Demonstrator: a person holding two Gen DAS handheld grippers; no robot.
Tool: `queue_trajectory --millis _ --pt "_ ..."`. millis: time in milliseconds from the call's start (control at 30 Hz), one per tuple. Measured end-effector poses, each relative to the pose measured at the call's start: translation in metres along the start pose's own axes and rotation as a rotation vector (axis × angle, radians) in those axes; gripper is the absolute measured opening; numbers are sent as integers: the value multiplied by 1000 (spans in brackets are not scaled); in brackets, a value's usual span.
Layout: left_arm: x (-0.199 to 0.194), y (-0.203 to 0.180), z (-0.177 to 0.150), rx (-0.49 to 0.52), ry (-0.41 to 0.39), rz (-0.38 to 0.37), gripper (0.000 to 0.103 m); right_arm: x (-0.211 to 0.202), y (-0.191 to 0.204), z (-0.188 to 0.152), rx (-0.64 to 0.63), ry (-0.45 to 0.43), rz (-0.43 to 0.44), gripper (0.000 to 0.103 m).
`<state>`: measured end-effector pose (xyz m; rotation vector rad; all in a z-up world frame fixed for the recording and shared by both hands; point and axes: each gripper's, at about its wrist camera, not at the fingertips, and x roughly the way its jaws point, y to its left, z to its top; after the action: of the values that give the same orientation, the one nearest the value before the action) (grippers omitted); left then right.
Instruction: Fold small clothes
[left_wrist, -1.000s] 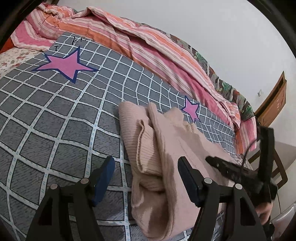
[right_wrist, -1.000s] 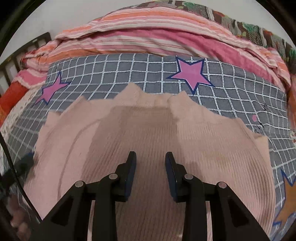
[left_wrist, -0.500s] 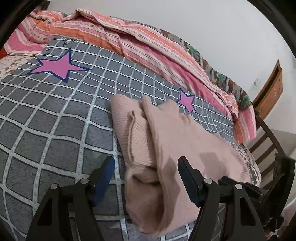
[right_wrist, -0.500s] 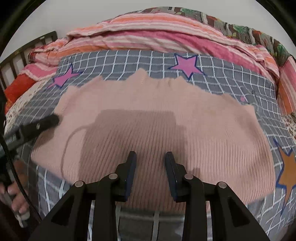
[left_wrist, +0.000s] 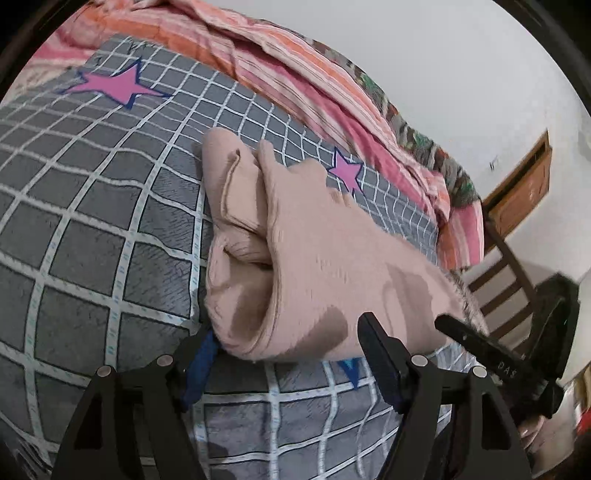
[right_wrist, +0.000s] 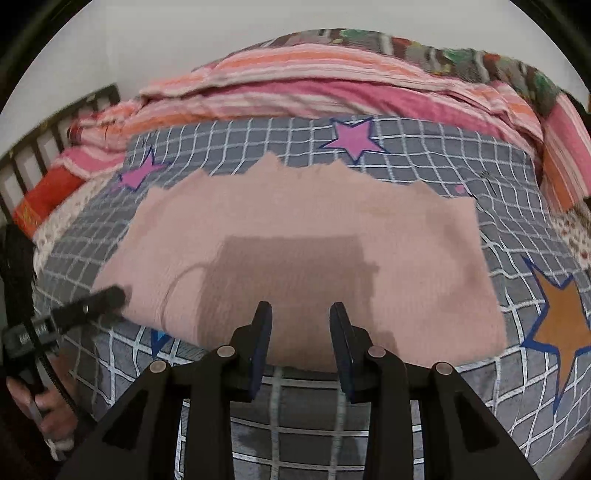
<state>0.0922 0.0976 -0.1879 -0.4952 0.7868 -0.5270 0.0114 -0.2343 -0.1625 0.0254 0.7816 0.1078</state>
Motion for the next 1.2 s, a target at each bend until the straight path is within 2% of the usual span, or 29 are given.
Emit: queue_trajectory --millis 133,267,433,567,667,733,833,967,1067,1200 --pt "12 3 11 -82 -28 -42 70 -6 -18 1 47 -3 23 33" --pt "22 0 23 -121 -78 -35 69 -19 -31 -1 32 -20 18 33" --pt "38 -7 38 -127 -130 86 56 -39 -59 -2 30 -53 12 33" --pt "42 -17 52 -82 -158 187 49 -52 -92 -10 62 -75 -16 33" --pt "43 -20 63 -76 -163 280 35 -56 -118 -19 90 -81 -67 33" --pt "45 -28 68 -41 -157 313 28 -56 -137 -25 118 -79 -76 33" --pt "41 -49 73 58 -162 341 25 -54 -160 -30 168 -83 -72 33" --pt "36 -81 82 72 -163 332 24 -57 -179 -32 196 -111 -59 33" --pt "39 -121 87 105 -180 338 23 -59 -191 -28 210 -135 -41 33" --pt "49 -178 86 182 -195 284 23 -68 -199 -24 202 -162 -43 33"
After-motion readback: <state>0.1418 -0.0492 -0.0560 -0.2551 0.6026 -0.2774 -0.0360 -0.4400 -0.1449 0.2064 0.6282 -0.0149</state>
